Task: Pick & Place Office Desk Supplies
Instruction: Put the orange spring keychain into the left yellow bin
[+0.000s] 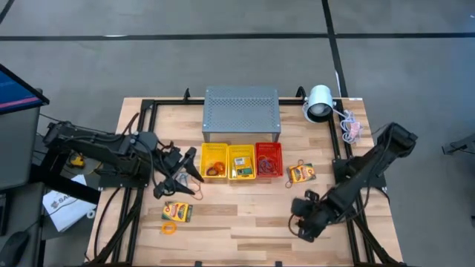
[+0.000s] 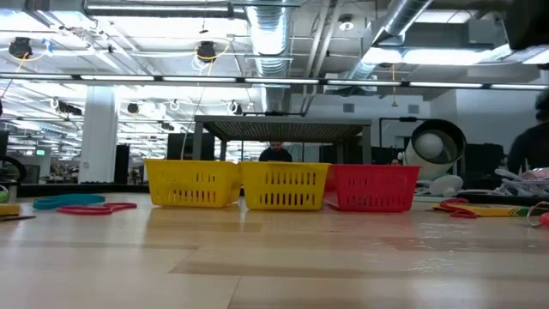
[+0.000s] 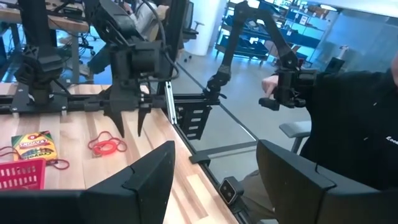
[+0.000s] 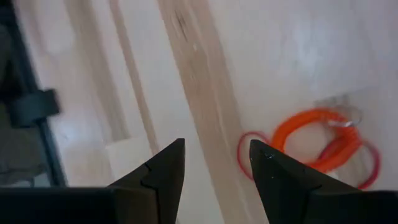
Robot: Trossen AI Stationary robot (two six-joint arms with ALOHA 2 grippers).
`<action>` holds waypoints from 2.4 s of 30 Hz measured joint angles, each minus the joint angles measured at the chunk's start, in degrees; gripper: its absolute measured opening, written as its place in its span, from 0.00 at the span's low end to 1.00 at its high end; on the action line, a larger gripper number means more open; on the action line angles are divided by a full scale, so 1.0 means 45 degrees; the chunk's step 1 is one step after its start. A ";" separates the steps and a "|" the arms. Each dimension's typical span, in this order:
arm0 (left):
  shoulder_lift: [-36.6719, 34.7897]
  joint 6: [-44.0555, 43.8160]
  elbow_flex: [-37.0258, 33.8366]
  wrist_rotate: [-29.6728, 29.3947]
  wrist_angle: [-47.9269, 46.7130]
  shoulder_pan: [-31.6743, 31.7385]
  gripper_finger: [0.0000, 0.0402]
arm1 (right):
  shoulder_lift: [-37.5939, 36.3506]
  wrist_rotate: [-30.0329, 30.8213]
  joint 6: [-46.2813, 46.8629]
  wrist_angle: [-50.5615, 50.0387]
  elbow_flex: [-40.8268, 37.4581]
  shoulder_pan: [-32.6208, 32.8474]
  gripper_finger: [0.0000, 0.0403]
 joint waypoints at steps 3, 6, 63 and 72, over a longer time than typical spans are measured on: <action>0.0203 -0.0013 0.0000 0.0002 0.0099 0.0000 0.55 | 0.0601 -0.0211 0.0359 0.0201 0.0000 0.0025 0.43; 0.0358 -0.0063 0.0000 0.0000 0.0251 0.0005 0.55 | 0.0973 -0.0287 0.0581 0.0437 0.0001 -0.0093 0.43; 0.0470 -0.0398 0.0005 0.0019 0.0307 -0.0058 0.55 | 0.1152 -0.0998 0.1367 0.0794 -0.1093 -0.2022 0.31; 0.0470 -0.0403 0.0005 0.0019 0.0308 -0.0059 0.55 | 0.1159 -0.1105 0.1319 0.0515 -0.1103 -0.2092 0.10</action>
